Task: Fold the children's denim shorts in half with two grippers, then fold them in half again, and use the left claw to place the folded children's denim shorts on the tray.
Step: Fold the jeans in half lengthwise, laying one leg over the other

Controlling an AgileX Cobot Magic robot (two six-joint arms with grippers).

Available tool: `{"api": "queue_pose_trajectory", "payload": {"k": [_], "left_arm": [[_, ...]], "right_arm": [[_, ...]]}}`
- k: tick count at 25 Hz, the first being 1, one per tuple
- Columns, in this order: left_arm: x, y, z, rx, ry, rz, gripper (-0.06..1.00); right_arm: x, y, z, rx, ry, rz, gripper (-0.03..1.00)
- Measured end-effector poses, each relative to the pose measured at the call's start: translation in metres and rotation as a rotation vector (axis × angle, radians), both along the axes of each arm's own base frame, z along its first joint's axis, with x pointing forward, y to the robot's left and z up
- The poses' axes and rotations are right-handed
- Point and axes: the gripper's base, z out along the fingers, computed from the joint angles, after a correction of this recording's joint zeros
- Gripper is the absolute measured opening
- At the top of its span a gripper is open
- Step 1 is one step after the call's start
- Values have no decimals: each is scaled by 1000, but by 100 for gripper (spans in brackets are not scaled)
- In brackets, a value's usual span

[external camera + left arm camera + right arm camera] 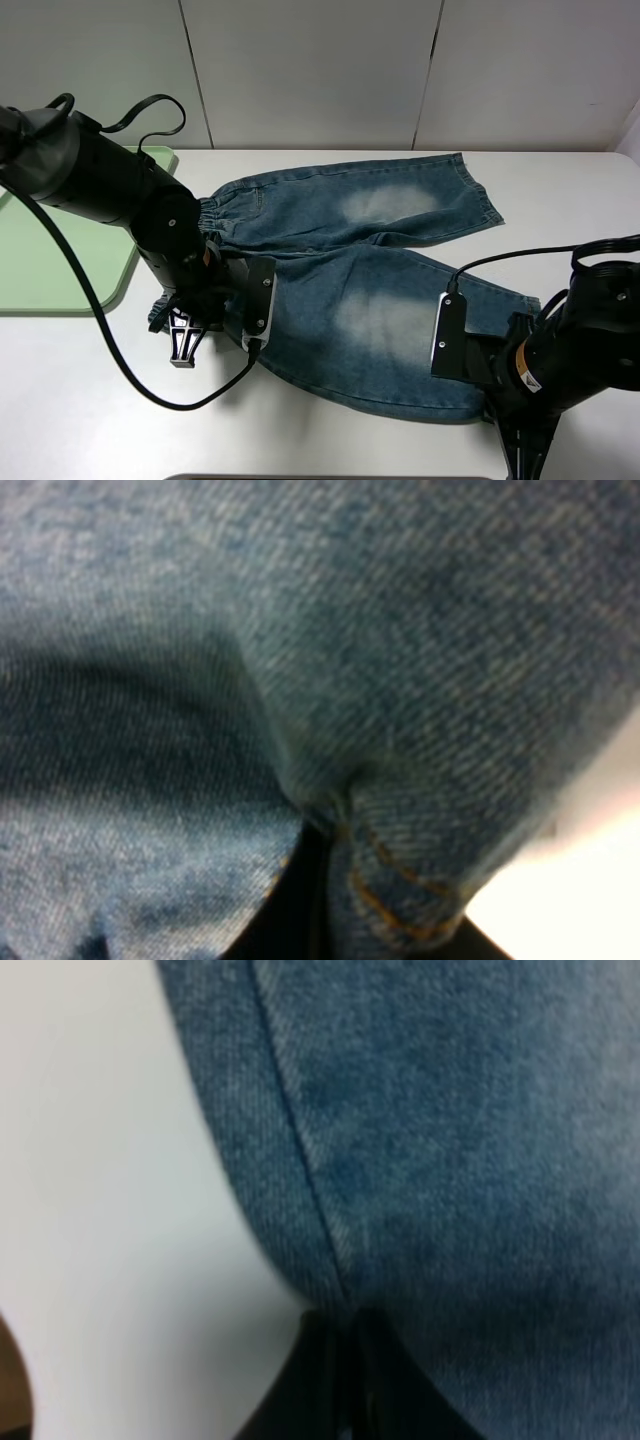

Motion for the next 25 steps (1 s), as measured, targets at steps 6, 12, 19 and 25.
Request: {"api": "queue_pose_trajectory", "payload": {"k": [6, 12, 19, 25], "left_arm": [[-1, 0, 4, -15, 5, 32, 5], [-7, 4, 33, -24, -5, 46, 5], [-16, 12, 55, 6, 19, 51, 5], [-22, 18, 71, 32, 26, 49, 5]], "right_arm": [[-3, -4, 18, 21, -37, -60, -3], [-7, -9, 36, 41, -63, -95, -3], [9, 1, 72, 3, -66, -143, -3], [25, 12, 101, -9, -96, -152, -3]]}}
